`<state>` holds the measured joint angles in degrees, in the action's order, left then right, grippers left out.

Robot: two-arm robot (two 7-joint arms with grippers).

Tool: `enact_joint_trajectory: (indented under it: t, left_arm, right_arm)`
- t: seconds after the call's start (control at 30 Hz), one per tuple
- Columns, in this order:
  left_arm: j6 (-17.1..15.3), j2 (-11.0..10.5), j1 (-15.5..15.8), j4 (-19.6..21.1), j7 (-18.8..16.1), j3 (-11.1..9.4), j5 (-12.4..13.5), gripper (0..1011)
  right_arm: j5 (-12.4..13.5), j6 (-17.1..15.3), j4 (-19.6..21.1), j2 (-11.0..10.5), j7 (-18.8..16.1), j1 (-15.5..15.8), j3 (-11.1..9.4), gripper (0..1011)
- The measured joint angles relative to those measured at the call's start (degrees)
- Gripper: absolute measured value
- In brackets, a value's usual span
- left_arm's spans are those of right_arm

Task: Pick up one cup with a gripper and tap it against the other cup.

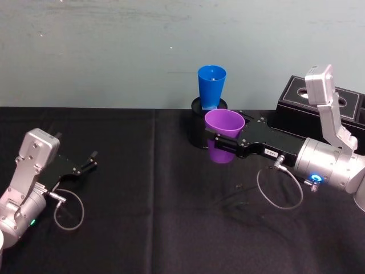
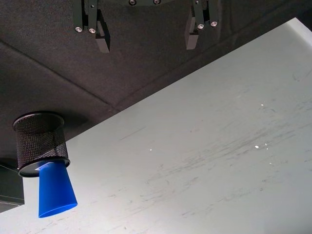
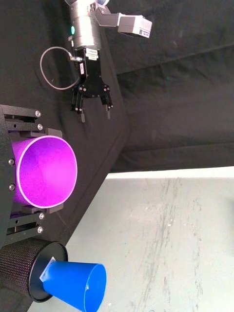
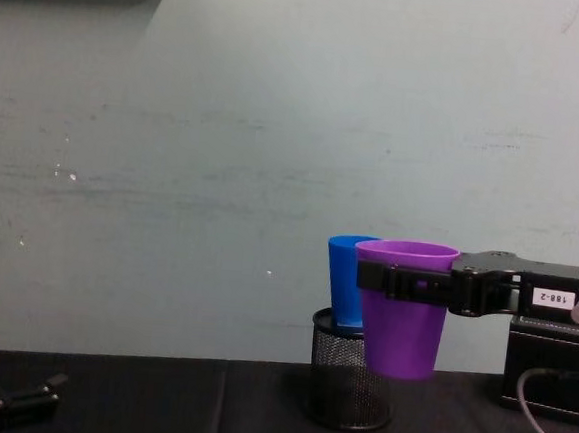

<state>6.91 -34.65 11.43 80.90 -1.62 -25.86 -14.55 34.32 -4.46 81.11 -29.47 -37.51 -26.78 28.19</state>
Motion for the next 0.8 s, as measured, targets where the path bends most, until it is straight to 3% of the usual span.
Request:
enact_joint_trajectory:
  t: [0.8]
  left_arm:
    - [0.0,0.0,0.0,0.0,0.0,0.0,0.0,1011]
  right_arm:
    - [-0.1,0.2,-0.2,0.1,-0.1,0.1,-0.1,748]
